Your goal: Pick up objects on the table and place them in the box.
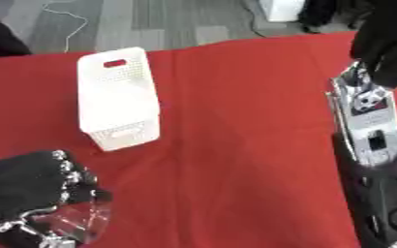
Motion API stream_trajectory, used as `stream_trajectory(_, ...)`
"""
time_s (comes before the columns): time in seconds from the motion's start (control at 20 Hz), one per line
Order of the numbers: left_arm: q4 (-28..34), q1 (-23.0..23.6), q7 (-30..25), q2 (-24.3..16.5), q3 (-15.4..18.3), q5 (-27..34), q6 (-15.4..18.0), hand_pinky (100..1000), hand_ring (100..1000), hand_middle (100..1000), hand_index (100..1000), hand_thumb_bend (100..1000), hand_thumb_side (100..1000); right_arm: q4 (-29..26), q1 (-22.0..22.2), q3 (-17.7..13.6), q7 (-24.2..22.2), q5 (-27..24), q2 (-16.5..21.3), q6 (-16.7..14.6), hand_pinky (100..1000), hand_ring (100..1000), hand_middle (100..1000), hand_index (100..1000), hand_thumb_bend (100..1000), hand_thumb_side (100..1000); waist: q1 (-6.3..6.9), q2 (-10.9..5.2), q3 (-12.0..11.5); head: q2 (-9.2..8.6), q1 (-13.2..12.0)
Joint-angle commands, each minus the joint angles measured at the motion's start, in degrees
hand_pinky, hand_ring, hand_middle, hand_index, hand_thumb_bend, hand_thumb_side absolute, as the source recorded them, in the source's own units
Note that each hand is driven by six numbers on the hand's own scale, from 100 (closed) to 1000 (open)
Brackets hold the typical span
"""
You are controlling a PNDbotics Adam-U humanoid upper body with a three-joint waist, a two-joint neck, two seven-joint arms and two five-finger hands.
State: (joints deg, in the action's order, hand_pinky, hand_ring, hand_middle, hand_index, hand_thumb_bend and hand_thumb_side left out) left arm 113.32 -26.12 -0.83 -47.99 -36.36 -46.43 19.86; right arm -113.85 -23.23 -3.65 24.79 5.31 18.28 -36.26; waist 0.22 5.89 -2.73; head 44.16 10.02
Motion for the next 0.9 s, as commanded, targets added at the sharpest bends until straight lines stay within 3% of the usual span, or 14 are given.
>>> stream_trajectory(0.05, 1.27, -2.4, 1.66, -1.21, 2.74, 7.12, -5.27, 100, 100, 100, 161, 100, 631, -0.75, -0.52, -0.5, 0.23, 0.37, 0.86, 0.09, 348, 336, 332, 482, 100, 1000, 0.19, -0.99, -0.29, -0.04, 0.19)
stream_trajectory(0.4, 1.28, -5.74, 0.13, -3.92, 6.79, 20.55, -13.13, 100, 100, 100, 160, 100, 640, -0.75, -0.25, -0.43, 0.28, 0.63, 1.06, 0.24, 347, 335, 332, 482, 100, 1000, 0.53, -1.21, -0.63, -0.04, 0.79)
stream_trajectory(0.9, 1.28, -10.21, -1.65, -4.63, 9.67, 21.97, -16.88, 100, 100, 100, 153, 100, 655, -0.75, -0.16, -0.12, -0.16, 0.5, 1.12, 0.45, 346, 334, 331, 481, 100, 1000, 0.81, -1.35, -0.59, -0.04, 0.74)
